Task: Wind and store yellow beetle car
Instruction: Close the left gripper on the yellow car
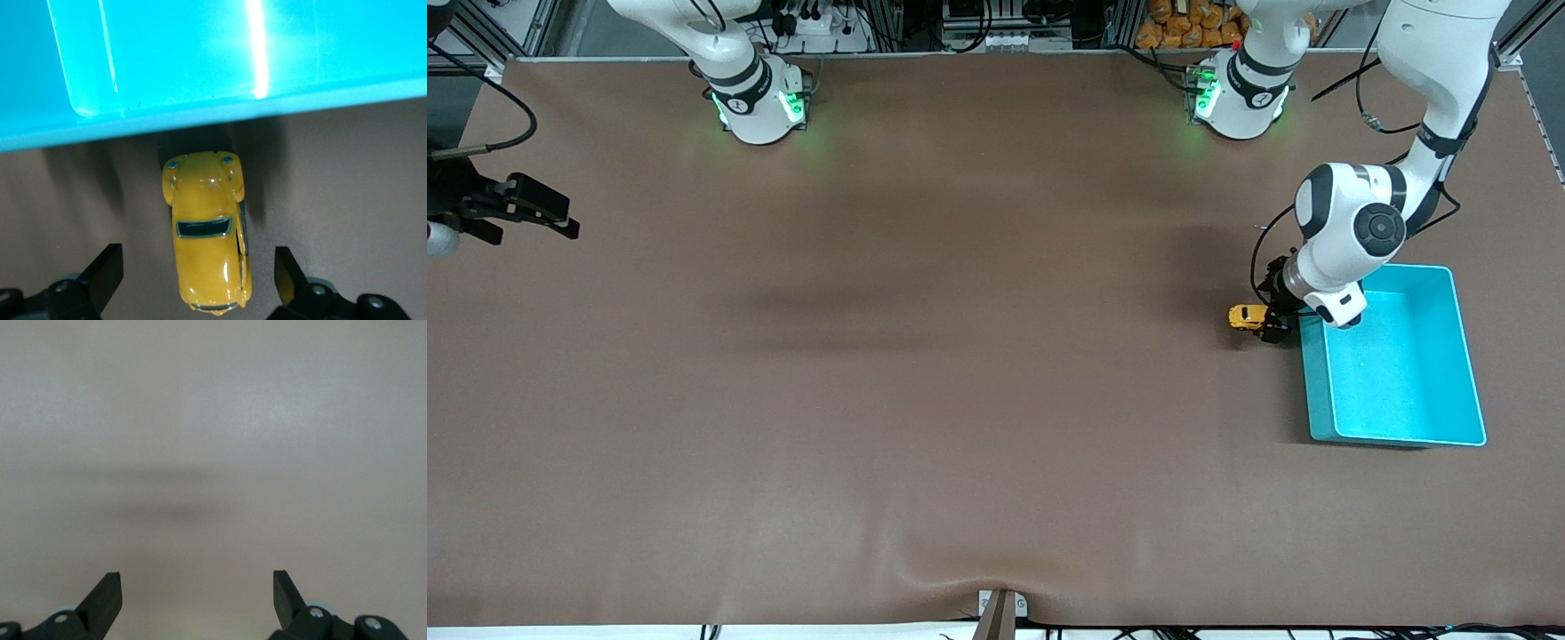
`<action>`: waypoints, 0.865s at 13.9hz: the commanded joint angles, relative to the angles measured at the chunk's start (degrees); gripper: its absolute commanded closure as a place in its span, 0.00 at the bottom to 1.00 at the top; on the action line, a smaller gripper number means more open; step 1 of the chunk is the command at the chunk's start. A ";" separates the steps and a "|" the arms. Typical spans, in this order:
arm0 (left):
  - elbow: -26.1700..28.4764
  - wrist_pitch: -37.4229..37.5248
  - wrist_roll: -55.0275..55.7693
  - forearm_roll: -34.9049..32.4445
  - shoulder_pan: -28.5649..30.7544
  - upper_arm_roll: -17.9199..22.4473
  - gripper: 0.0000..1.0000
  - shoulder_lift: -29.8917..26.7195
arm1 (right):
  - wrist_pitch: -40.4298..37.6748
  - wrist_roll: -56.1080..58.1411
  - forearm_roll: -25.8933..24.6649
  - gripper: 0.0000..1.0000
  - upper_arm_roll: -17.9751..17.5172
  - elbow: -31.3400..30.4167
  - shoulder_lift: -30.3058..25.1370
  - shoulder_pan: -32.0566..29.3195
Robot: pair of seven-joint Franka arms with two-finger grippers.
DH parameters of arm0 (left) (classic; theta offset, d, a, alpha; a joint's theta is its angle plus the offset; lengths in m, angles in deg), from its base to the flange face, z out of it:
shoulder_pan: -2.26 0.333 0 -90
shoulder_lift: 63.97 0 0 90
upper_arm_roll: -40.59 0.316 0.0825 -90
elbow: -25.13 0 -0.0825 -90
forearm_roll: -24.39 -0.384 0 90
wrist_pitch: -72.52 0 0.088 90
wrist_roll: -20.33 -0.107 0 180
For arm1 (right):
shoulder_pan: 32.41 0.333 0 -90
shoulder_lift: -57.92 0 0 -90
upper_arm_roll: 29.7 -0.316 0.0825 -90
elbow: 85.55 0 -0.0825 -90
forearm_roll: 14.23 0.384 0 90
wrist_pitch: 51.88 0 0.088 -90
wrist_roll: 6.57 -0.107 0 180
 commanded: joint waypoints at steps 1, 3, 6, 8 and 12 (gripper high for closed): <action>-0.11 -1.82 0.45 -1.52 -0.14 0.10 0.42 0.75 | 0.71 -0.84 -0.81 0.00 1.23 -1.54 -1.51 1.64; -0.11 -1.91 1.14 -1.52 -0.23 0.19 1.00 1.01 | 0.62 -0.84 -0.81 0.00 1.31 -1.37 -1.42 1.73; -0.20 -1.91 1.15 -1.79 -0.67 0.19 1.00 0.84 | 0.79 -0.76 -0.89 0.00 1.23 -1.28 -0.98 1.55; -0.55 -1.30 1.15 -4.06 -0.67 -0.16 1.00 -1.96 | 0.80 -0.49 -0.89 0.00 1.23 -1.19 -0.89 1.20; -7.38 9.13 -0.42 -4.42 -1.55 -3.94 1.00 -7.85 | 0.62 0.04 -1.68 0.00 1.31 -0.75 -0.89 0.94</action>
